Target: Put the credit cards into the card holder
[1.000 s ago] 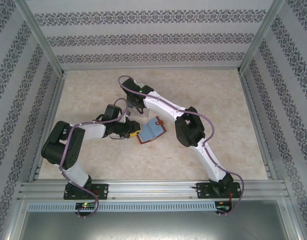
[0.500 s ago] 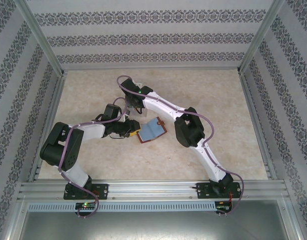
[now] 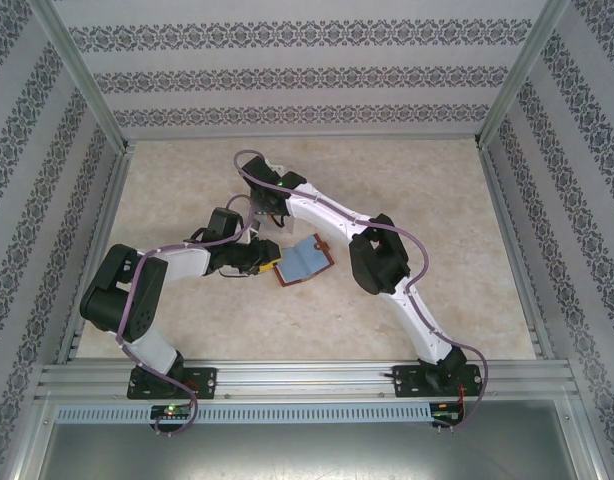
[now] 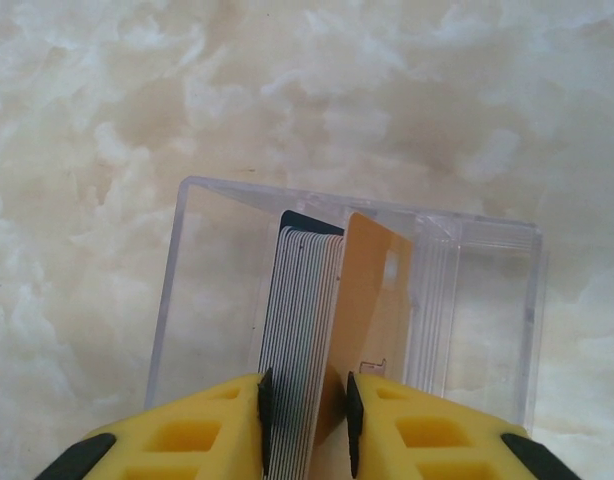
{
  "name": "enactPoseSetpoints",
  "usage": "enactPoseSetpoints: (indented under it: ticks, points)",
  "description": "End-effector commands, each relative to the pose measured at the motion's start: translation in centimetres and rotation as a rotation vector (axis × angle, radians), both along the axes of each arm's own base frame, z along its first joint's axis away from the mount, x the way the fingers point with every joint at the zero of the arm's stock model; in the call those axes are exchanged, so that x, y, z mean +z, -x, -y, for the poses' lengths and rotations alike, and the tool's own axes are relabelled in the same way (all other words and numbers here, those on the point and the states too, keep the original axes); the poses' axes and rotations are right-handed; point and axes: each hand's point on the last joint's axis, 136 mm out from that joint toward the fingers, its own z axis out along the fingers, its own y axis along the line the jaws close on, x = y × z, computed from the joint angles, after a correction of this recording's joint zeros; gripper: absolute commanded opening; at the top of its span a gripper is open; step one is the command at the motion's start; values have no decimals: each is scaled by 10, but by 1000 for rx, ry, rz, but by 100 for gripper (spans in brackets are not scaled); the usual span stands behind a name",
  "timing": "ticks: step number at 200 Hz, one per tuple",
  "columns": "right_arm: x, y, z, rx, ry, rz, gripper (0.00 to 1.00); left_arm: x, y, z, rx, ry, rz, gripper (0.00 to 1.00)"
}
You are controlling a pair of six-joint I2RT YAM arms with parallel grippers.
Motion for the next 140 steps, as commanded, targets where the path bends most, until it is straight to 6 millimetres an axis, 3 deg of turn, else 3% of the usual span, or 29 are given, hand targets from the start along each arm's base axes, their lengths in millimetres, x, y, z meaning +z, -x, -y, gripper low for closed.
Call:
enactPoseSetpoints:
  ticks: [1,53,119,140]
  points:
    - [30,3,-6,21,-33,40,26,6,-2,-3,4,-2,15,37]
    - [36,3,-4,22,-33,50,23,7,-2,-3,3,-2,17,37]
    - [38,3,-4,27,-35,57,4,6,-1,-3,2,-3,14,37]
    - [37,4,-4,30,-33,57,2,5,-2,-3,3,-3,13,37]
